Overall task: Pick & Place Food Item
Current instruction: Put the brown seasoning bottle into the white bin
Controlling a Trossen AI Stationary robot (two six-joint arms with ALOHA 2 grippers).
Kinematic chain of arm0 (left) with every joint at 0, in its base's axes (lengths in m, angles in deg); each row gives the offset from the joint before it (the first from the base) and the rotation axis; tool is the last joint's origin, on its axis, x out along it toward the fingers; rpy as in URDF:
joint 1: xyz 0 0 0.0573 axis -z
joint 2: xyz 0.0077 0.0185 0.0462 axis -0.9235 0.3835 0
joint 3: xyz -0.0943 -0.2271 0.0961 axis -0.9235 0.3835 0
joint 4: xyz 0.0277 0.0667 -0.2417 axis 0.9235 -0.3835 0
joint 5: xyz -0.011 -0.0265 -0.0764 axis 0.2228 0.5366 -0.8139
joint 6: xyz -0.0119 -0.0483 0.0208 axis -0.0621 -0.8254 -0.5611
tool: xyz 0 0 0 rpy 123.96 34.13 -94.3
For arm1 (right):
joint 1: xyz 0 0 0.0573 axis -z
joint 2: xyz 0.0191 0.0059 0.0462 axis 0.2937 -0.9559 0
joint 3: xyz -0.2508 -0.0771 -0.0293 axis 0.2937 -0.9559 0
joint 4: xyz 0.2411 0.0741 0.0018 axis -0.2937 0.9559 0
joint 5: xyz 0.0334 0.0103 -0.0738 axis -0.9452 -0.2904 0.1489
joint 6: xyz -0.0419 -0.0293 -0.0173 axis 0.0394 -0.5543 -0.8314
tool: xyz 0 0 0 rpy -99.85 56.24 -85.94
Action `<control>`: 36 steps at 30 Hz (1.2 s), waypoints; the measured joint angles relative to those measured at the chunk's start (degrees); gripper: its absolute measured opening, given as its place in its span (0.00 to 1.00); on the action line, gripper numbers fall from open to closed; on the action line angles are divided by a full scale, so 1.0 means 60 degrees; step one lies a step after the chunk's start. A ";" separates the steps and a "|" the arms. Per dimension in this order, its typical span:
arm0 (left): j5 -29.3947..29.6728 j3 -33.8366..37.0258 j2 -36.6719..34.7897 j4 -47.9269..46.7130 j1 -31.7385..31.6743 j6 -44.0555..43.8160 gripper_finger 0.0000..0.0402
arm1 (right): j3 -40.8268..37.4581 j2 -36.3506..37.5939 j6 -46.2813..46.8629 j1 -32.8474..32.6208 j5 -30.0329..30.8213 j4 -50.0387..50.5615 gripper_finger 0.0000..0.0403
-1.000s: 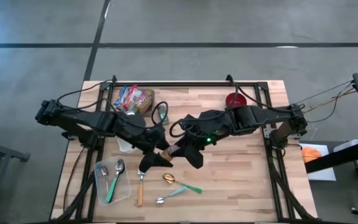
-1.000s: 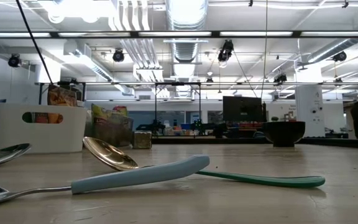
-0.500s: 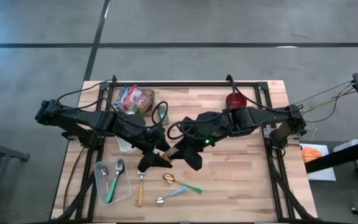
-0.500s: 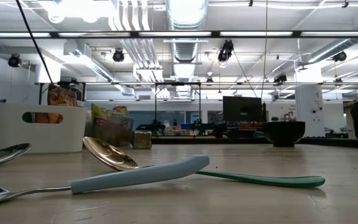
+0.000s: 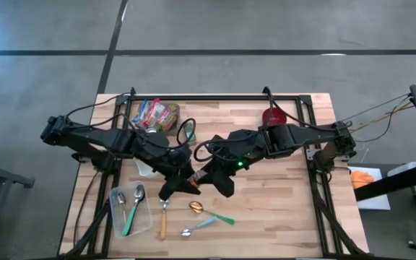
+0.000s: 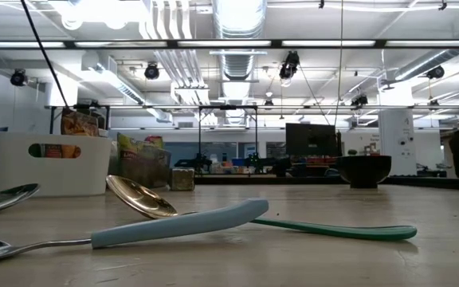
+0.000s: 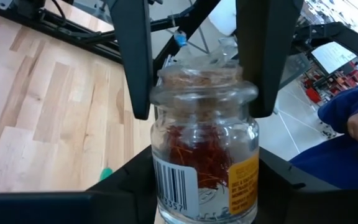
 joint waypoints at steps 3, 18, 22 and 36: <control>0.0004 0.0000 0.0000 0.0009 0.0000 -0.0100 0.44 | 0.0000 0.0000 0.0007 0.0000 -0.0006 -0.0055 0.41; 0.0054 -0.0025 -0.0007 0.0078 0.0000 -0.0347 0.44 | 0.0000 0.0000 0.0066 -0.0009 -0.0051 -0.0186 0.61; 0.0370 -0.0015 -0.0130 0.0038 0.0000 -0.0442 0.44 | 0.0004 0.0000 0.0102 -0.0011 0.0086 -0.0204 0.73; 0.2985 -0.0007 -0.0954 0.1250 0.0091 0.0116 0.44 | 0.0015 0.0616 -0.0497 -0.0458 0.4078 -0.1852 0.78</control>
